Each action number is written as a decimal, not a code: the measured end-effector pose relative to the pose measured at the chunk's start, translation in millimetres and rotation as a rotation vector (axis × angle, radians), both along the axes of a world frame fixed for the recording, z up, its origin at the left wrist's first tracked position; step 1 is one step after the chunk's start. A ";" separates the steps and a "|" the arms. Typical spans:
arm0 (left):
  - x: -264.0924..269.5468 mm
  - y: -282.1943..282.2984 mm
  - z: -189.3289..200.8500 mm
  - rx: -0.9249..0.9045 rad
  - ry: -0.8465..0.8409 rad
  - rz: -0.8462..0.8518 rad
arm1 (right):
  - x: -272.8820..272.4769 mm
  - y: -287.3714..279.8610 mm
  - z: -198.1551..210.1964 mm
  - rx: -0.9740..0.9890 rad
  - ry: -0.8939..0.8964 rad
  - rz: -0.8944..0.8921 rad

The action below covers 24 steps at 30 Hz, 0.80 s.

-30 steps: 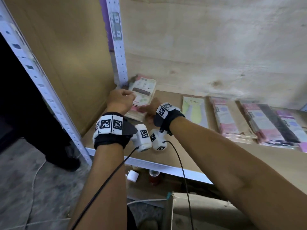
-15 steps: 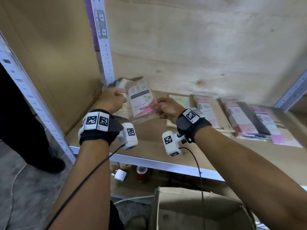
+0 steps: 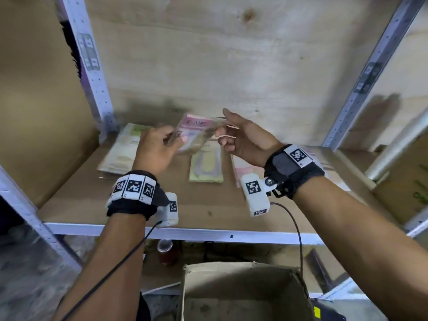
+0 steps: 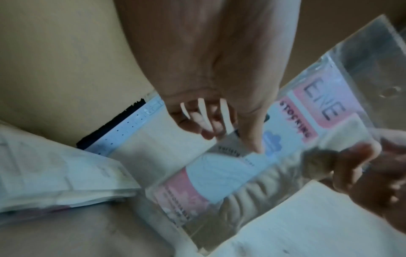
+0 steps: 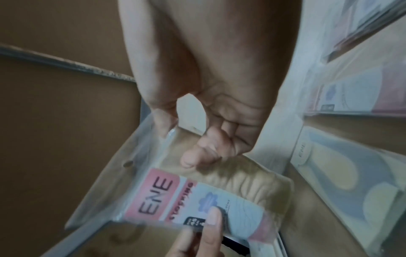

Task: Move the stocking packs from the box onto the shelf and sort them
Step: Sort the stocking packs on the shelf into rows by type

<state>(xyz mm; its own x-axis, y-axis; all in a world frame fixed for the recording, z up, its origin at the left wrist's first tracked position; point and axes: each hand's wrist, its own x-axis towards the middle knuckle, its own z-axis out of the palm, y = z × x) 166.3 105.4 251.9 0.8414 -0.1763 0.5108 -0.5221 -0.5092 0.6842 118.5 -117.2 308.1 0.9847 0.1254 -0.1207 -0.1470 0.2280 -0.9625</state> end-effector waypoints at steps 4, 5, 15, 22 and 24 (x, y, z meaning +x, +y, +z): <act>-14.3 -25.0 8.4 -0.183 -0.111 -0.071 | -10.5 -24.3 5.6 0.095 -0.014 -0.041; -16.7 -31.6 9.9 -0.231 -0.099 -0.108 | -13.5 -31.3 5.0 0.093 -0.023 -0.053; -24.7 -87.2 -19.5 -0.555 0.383 -0.190 | -38.6 -51.8 -56.8 -0.388 -0.001 0.007; -0.1 -96.7 -34.0 -0.497 0.602 -0.204 | -40.9 -84.5 -87.5 -0.276 0.048 0.080; 6.3 -91.6 -32.5 -0.594 0.602 -0.183 | -40.5 -92.3 -90.0 -0.344 0.057 0.156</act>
